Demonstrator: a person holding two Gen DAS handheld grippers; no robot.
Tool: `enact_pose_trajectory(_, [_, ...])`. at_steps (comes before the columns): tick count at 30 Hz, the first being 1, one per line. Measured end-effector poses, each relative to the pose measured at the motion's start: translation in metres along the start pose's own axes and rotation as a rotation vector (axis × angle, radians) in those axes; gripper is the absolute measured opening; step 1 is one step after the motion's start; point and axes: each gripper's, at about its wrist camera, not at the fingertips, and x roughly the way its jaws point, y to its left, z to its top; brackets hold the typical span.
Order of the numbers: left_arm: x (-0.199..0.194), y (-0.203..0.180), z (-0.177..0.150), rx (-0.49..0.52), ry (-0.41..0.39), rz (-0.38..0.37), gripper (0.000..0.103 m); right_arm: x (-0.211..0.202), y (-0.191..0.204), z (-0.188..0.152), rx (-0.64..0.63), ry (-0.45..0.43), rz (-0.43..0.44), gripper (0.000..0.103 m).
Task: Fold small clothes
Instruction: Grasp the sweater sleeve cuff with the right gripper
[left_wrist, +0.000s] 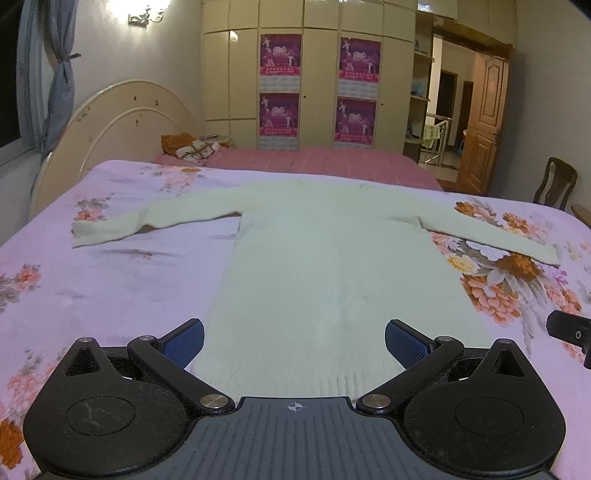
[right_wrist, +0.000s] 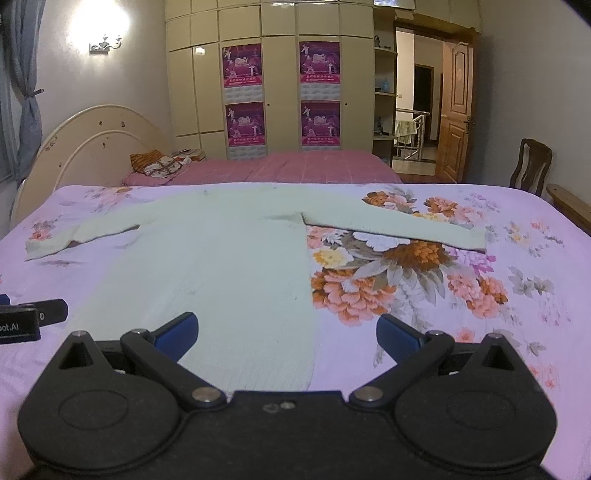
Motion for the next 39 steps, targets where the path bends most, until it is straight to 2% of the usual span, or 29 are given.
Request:
enact_pose_trajectory(5, [0.024, -0.005, 0.008, 0.007, 0.015, -0.006, 0.103, 0.018, -0.006, 0.007, 0.005, 0.010, -0.026, 0.102])
enact_pose_trajectory(8, [0.044, -0.006, 0.014, 0.013, 0.050, -0.029, 0.103, 0.031, -0.013, 0.011, 0.014, 0.001, -0.060, 0.102])
enact_pose_trajectory(10, [0.057, -0.005, 0.019, 0.018, 0.051, -0.089, 0.103, 0.040, -0.018, 0.015, 0.019, -0.008, -0.097, 0.102])
enact_pose_trajectory(15, [0.080, -0.010, 0.034, 0.035, -0.008, -0.053, 0.103, 0.064, -0.037, 0.026, 0.049, -0.026, -0.145, 0.102])
enact_pose_trajectory(17, [0.090, -0.012, 0.040, 0.039, -0.064, -0.052, 0.103, 0.074, -0.047, 0.031, 0.073, -0.029, -0.147, 0.102])
enact_pose_trajectory(19, [0.100, -0.016, 0.047, 0.055, -0.106, -0.019, 0.103, 0.083, -0.058, 0.035, 0.101, -0.041, -0.157, 0.102])
enact_pose_trajectory(21, [0.116, -0.018, 0.056, 0.067, -0.105, -0.015, 0.103, 0.095, -0.075, 0.040, 0.131, -0.047, -0.170, 0.102])
enact_pose_trajectory(23, [0.132, -0.015, 0.068, 0.058, -0.078, -0.035, 0.103, 0.107, -0.092, 0.046, 0.158, -0.055, -0.186, 0.099])
enact_pose_trajectory(25, [0.150, -0.012, 0.079, 0.037, -0.074, -0.011, 0.103, 0.121, -0.113, 0.053, 0.202, -0.059, -0.201, 0.091])
enact_pose_trajectory(29, [0.191, -0.005, 0.096, -0.014, -0.060, -0.005, 0.103, 0.149, -0.156, 0.063, 0.289, -0.069, -0.240, 0.087])
enact_pose_trajectory(32, [0.221, -0.006, 0.100, -0.005, -0.025, -0.022, 0.103, 0.168, -0.175, 0.068, 0.314, -0.077, -0.270, 0.087])
enact_pose_trajectory(36, [0.252, -0.013, 0.100, 0.031, -0.014, -0.021, 0.103, 0.199, -0.201, 0.073, 0.368, -0.072, -0.258, 0.071])
enact_pose_trajectory(39, [0.268, -0.012, 0.100, 0.039, 0.014, -0.077, 0.103, 0.220, -0.219, 0.075, 0.414, -0.070, -0.276, 0.068])
